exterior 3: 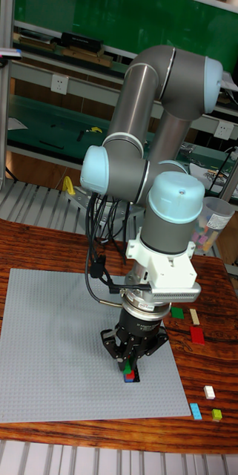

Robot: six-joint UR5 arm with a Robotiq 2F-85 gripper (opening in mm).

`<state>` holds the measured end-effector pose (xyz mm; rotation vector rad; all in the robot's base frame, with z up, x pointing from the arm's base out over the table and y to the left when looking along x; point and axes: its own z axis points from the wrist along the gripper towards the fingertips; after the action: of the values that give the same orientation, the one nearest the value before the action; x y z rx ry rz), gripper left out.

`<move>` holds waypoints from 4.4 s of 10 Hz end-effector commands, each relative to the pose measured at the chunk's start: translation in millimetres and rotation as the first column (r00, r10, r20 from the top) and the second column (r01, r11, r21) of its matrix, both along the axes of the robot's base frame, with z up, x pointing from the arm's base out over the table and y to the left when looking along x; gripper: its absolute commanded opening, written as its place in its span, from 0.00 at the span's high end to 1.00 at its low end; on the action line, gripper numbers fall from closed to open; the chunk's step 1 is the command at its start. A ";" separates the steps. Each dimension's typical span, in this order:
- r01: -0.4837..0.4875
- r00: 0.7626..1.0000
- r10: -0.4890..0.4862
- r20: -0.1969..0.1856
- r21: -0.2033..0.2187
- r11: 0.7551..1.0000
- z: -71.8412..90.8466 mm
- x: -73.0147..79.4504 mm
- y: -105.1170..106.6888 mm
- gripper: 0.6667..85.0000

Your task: Build with small Lego blocks

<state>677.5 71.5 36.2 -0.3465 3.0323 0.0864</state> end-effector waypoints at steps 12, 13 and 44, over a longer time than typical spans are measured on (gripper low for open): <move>0.046 0.999 -0.047 0.004 0.041 0.998 -4.9 2.3 13.6 0.99; 0.047 0.999 -0.047 0.005 0.041 0.998 -5.5 1.5 13.0 0.99; -0.091 0.996 0.091 -0.019 -0.011 0.996 18.5 8.6 7.4 0.99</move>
<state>687.9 83.5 53.3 -0.4335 3.0410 0.0685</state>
